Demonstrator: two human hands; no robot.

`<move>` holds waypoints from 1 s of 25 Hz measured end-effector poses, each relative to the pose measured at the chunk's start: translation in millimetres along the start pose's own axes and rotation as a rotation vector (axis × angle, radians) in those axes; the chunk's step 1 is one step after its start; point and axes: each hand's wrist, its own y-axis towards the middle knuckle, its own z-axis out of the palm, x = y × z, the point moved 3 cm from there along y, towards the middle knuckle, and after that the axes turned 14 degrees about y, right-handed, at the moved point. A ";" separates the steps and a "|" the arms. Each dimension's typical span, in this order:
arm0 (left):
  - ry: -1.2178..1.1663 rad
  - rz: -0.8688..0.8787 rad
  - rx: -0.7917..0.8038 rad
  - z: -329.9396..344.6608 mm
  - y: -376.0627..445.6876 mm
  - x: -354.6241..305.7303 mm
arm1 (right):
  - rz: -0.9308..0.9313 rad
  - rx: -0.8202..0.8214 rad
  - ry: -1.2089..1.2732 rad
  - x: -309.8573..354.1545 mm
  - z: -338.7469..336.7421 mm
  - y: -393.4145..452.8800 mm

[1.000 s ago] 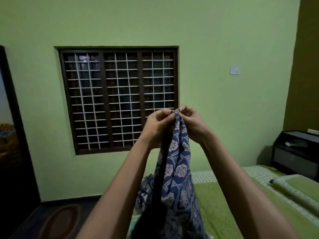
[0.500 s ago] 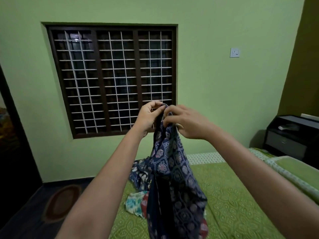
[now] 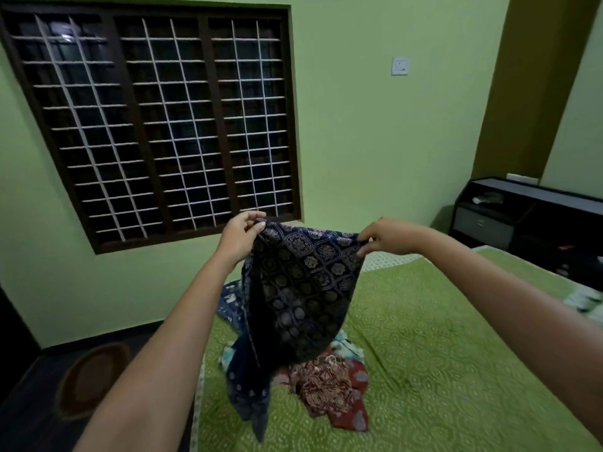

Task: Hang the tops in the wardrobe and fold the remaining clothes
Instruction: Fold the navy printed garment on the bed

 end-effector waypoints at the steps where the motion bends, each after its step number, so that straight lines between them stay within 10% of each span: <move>1: 0.035 0.041 0.041 6.1 -8.0 -6.6 | -0.005 -0.030 -0.013 -8.9 -9.3 -9.4; 6: 0.075 0.223 -0.105 5.4 -29.0 -77.5 | -0.046 -0.515 -0.092 -43.8 -85.3 -86.6; 16: 0.292 0.205 0.072 183.7 -160.5 -190.3 | 0.302 -0.236 -0.312 -179.5 -60.4 -262.1; 25: -0.151 -0.002 0.304 255.9 -145.5 -287.9 | 0.211 -0.664 0.573 -288.6 -102.0 -301.3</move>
